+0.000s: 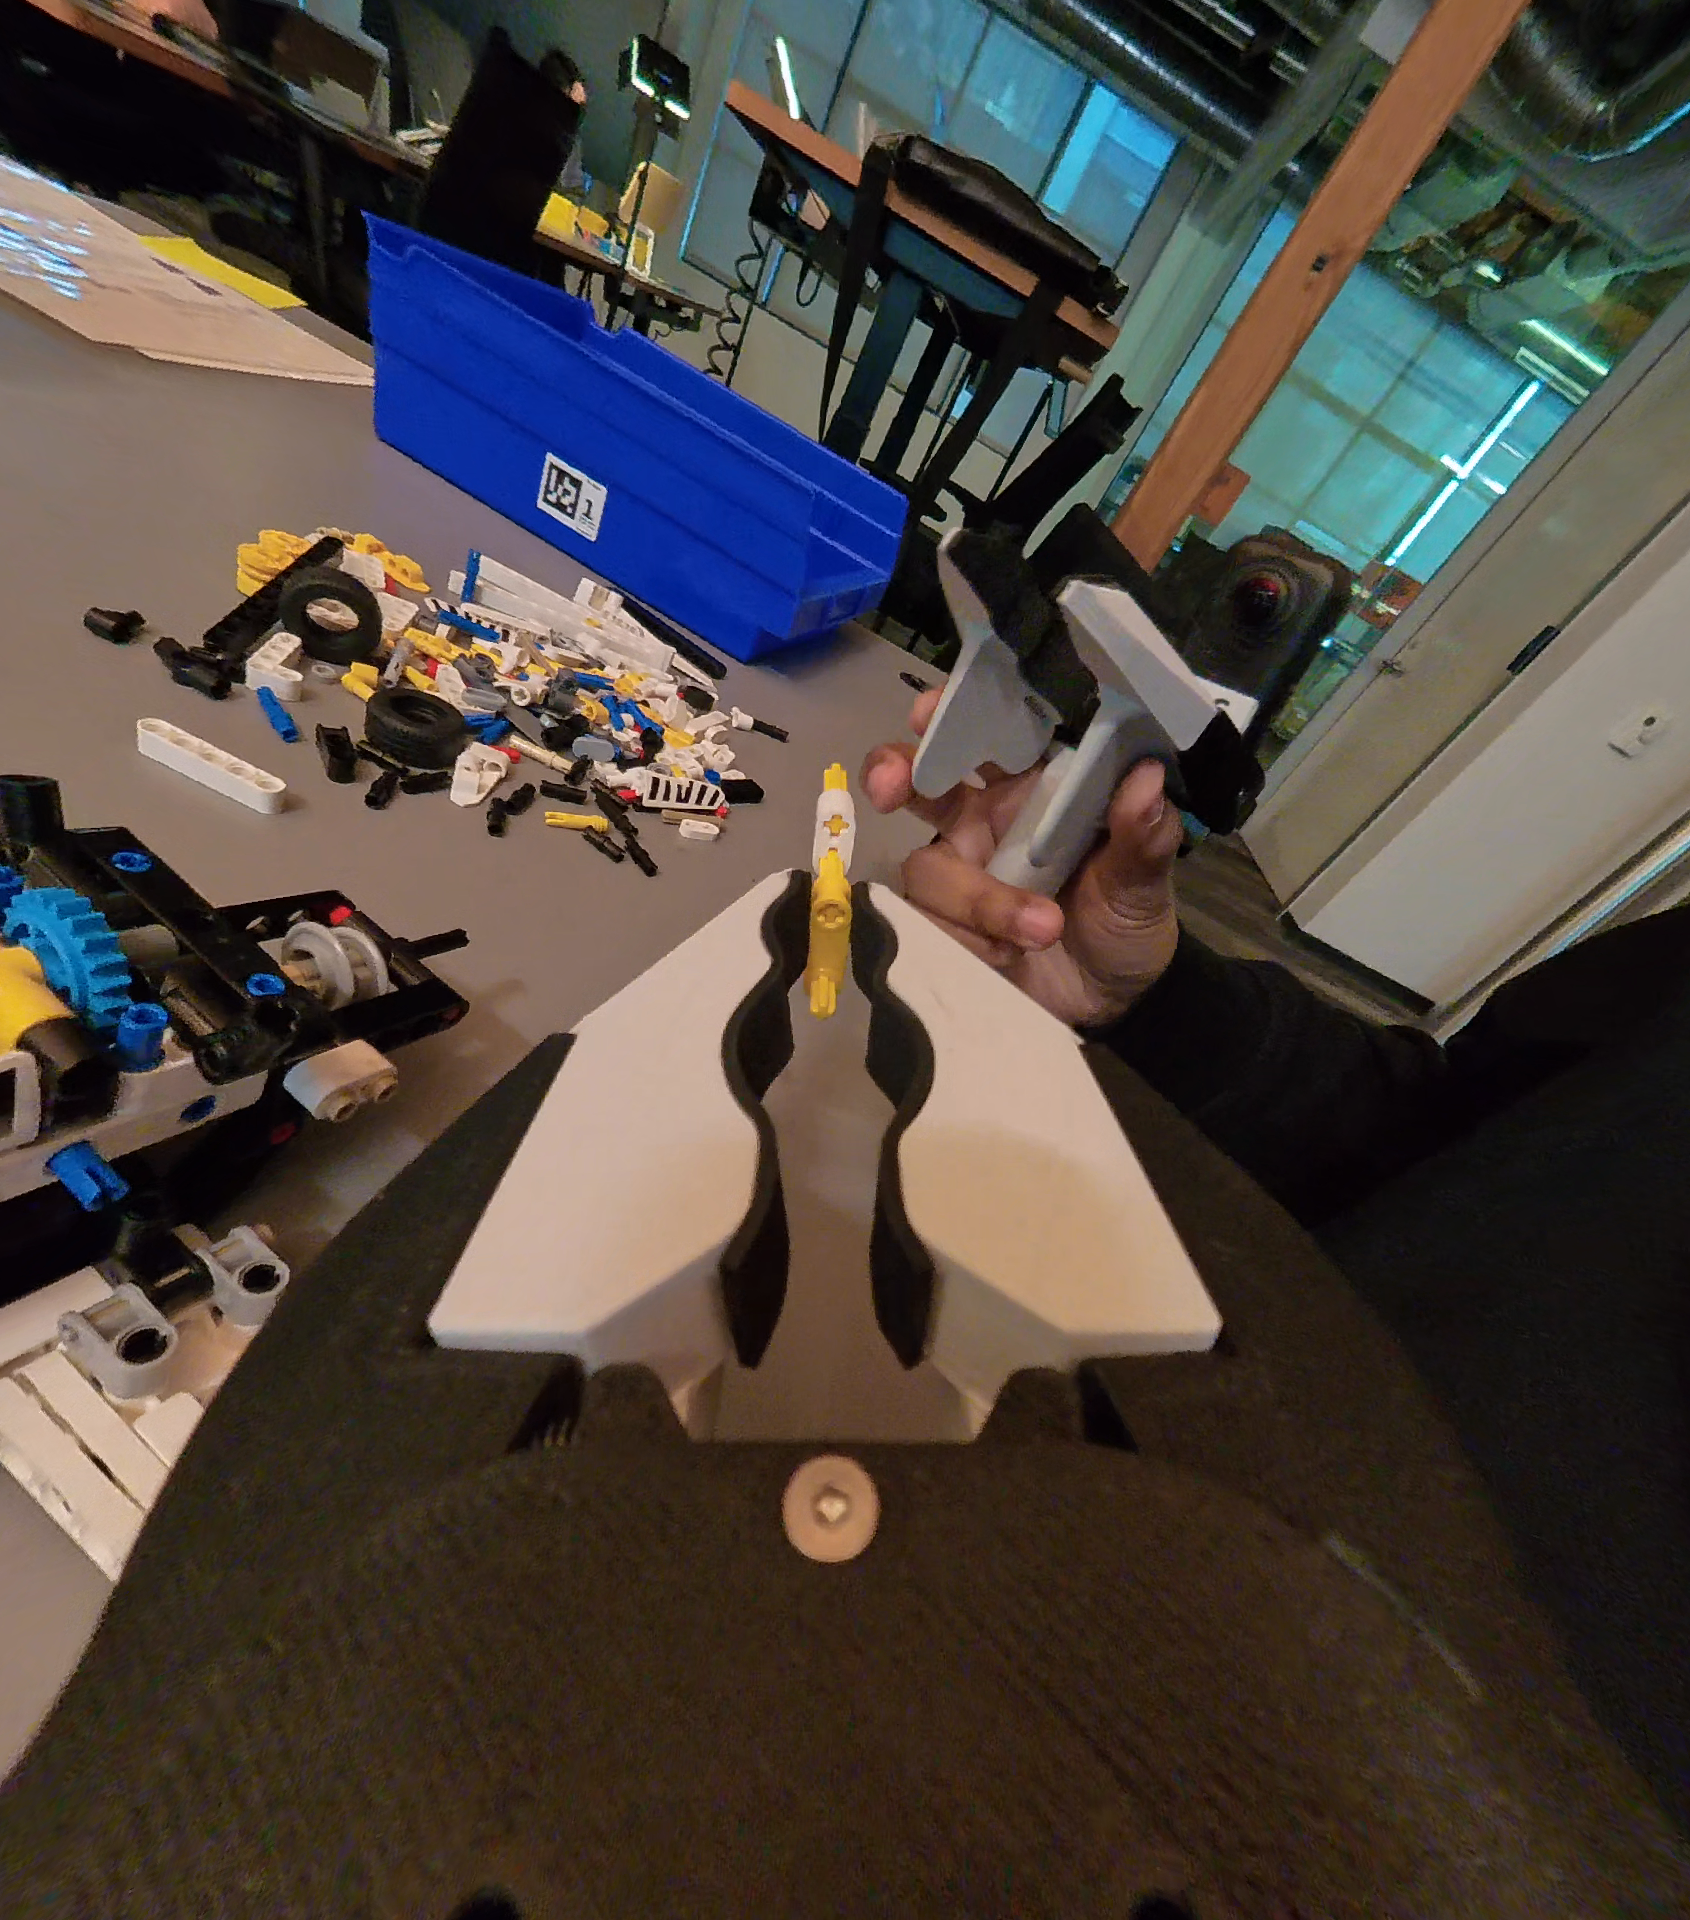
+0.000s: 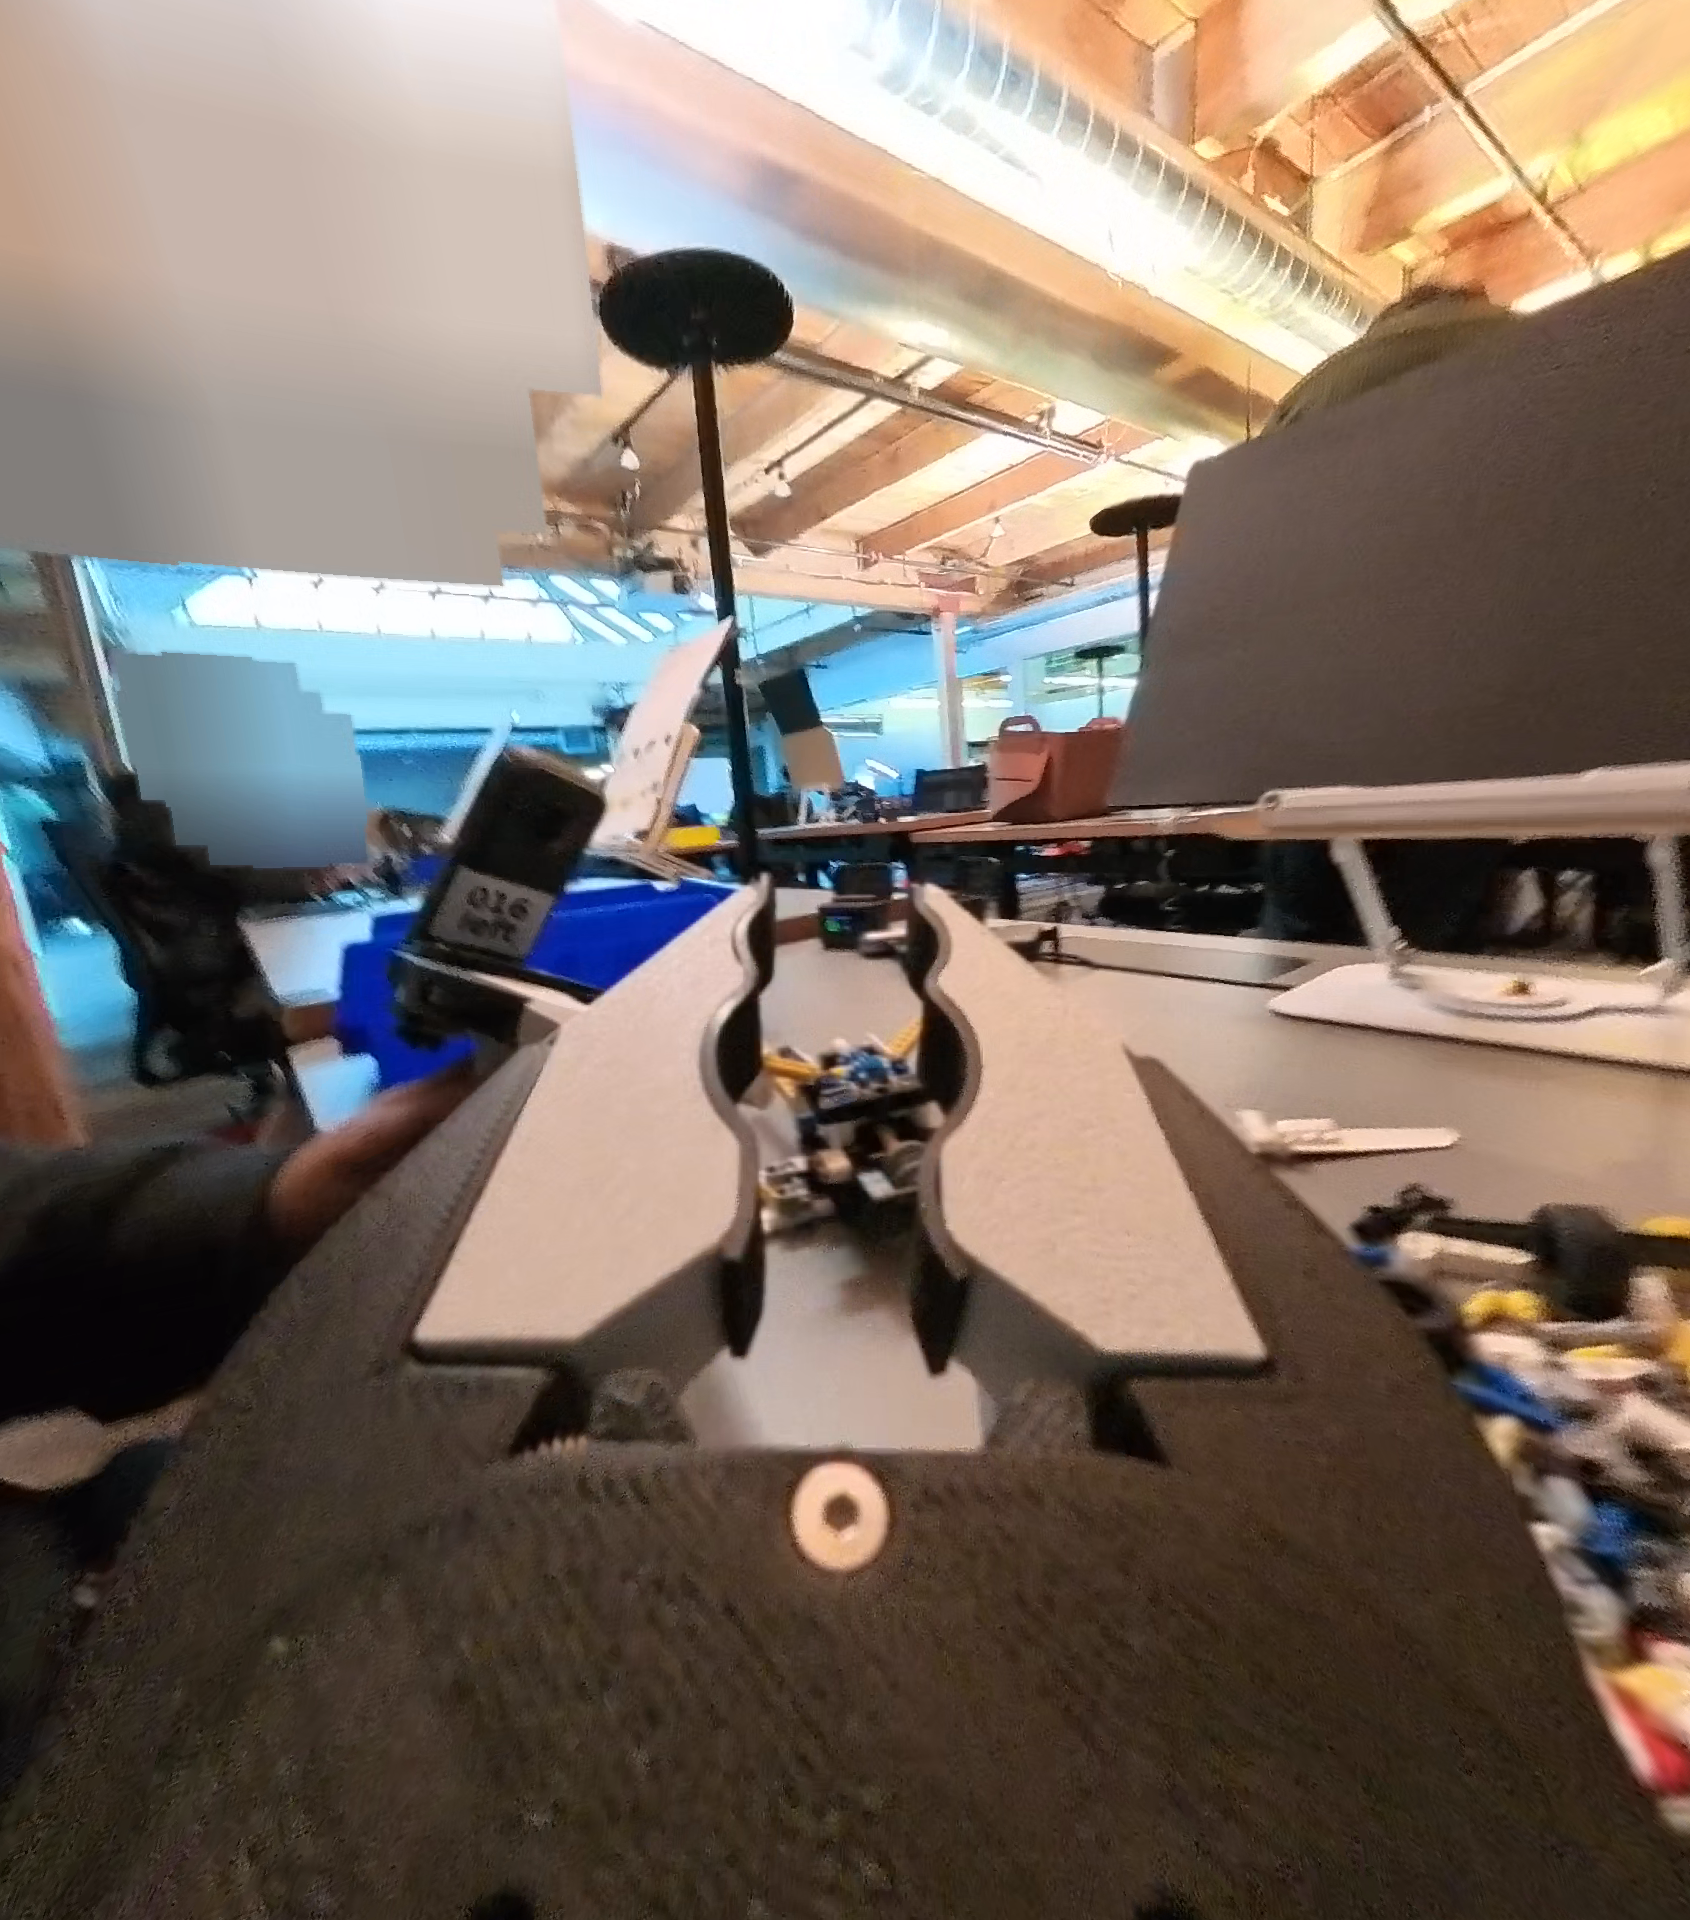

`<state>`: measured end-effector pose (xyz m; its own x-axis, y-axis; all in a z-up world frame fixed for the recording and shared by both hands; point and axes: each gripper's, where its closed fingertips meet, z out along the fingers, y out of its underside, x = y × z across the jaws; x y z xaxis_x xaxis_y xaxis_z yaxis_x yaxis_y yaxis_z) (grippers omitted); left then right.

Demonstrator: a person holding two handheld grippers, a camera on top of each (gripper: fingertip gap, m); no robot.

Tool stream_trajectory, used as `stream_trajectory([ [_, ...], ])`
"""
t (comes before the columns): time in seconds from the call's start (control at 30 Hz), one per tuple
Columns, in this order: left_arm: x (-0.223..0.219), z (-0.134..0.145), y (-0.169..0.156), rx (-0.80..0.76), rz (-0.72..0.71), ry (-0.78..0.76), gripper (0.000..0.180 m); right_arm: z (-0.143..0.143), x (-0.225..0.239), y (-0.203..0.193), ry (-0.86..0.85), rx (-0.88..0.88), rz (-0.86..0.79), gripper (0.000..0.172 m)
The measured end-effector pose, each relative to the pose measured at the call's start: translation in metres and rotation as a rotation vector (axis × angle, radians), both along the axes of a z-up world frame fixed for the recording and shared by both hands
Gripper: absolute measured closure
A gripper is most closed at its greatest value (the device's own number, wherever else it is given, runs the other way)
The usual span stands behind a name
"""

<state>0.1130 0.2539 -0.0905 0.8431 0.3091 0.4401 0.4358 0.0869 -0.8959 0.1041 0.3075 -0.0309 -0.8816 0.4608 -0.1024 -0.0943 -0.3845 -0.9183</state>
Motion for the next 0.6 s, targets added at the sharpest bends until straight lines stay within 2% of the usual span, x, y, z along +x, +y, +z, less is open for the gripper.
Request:
stream_trajectory([
  [0.13,0.005,0.009,-0.002,0.111,-0.062,-0.04,0.175,-0.006,-0.004,-0.015,-0.18,-0.053,0.118,0.147],
  [0.23,0.011,0.03,-0.006,0.366,-0.125,-0.202,0.176,-0.012,-0.005,-0.025,-0.276,-0.056,0.195,0.146],
  [0.3,0.01,0.038,-0.009,0.481,-0.134,-0.285,0.177,-0.015,-0.005,-0.031,-0.321,-0.062,0.211,0.142],
  [0.4,0.009,0.032,-0.007,0.473,-0.104,-0.294,0.176,-0.018,0.001,-0.048,-0.371,-0.082,0.255,0.131],
  [0.47,0.009,0.032,-0.008,0.474,-0.089,-0.284,0.177,-0.022,0.007,-0.06,-0.403,-0.087,0.309,0.131],
  [0.6,0.007,0.03,-0.011,0.472,-0.084,-0.285,0.177,-0.017,0.008,-0.064,-0.425,-0.174,0.358,0.159],
])
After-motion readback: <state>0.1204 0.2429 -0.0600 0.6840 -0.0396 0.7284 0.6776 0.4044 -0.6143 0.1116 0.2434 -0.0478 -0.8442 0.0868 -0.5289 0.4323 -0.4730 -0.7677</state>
